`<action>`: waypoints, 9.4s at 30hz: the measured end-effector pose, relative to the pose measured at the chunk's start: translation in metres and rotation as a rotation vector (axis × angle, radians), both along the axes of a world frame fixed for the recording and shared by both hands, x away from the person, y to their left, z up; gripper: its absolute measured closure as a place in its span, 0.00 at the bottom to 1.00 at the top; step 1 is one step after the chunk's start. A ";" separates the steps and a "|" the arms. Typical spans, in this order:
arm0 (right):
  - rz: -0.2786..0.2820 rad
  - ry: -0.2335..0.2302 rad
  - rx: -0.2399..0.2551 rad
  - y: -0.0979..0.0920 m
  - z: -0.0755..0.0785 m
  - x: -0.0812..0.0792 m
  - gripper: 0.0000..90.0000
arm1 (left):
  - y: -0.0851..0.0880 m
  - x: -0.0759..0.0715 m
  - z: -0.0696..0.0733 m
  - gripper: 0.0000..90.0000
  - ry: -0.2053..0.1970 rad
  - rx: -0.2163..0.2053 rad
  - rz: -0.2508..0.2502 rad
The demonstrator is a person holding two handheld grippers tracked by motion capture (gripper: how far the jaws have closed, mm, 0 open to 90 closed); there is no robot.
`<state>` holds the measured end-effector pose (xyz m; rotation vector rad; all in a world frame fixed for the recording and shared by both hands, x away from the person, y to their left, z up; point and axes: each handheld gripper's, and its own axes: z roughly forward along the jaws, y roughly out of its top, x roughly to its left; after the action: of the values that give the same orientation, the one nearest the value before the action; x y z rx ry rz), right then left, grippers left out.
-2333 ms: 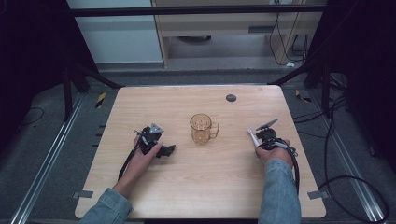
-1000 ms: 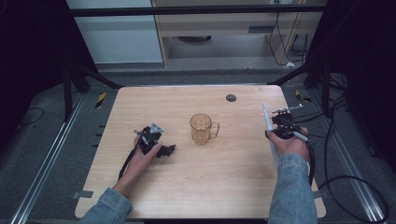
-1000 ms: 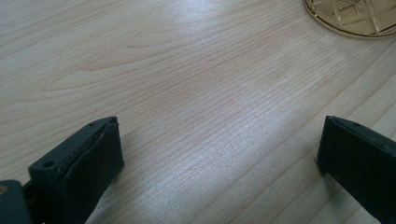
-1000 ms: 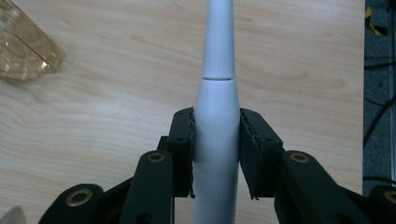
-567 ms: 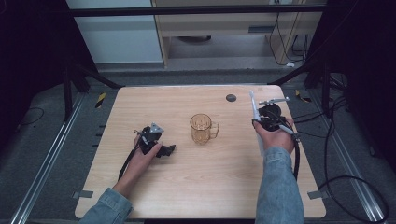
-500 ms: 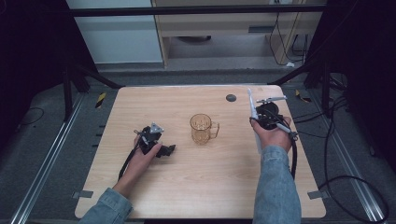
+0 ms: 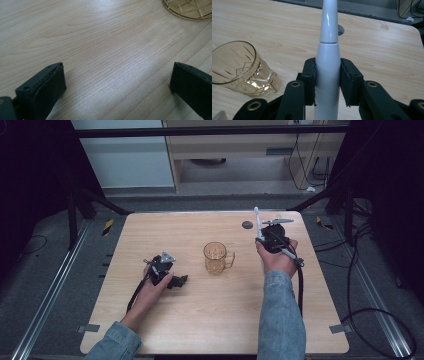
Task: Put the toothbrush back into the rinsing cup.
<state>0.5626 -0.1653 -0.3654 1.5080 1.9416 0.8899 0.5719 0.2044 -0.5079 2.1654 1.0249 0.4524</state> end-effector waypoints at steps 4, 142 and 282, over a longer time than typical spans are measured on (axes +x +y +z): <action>-0.006 -0.012 0.003 0.004 0.003 0.002 0.75 | 0.000 0.000 0.000 0.00 0.000 0.001 0.000; 0.162 -0.227 0.134 0.124 -0.028 0.022 0.74 | 0.000 0.000 0.000 0.00 0.000 0.003 -0.002; 0.157 -0.060 -0.004 0.102 -0.015 0.026 0.15 | -0.001 0.002 0.000 0.00 0.002 0.001 0.003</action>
<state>0.5881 -0.0636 -0.3808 1.3250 2.0378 0.9853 0.5741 0.2030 -0.5078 2.1663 1.0295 0.4526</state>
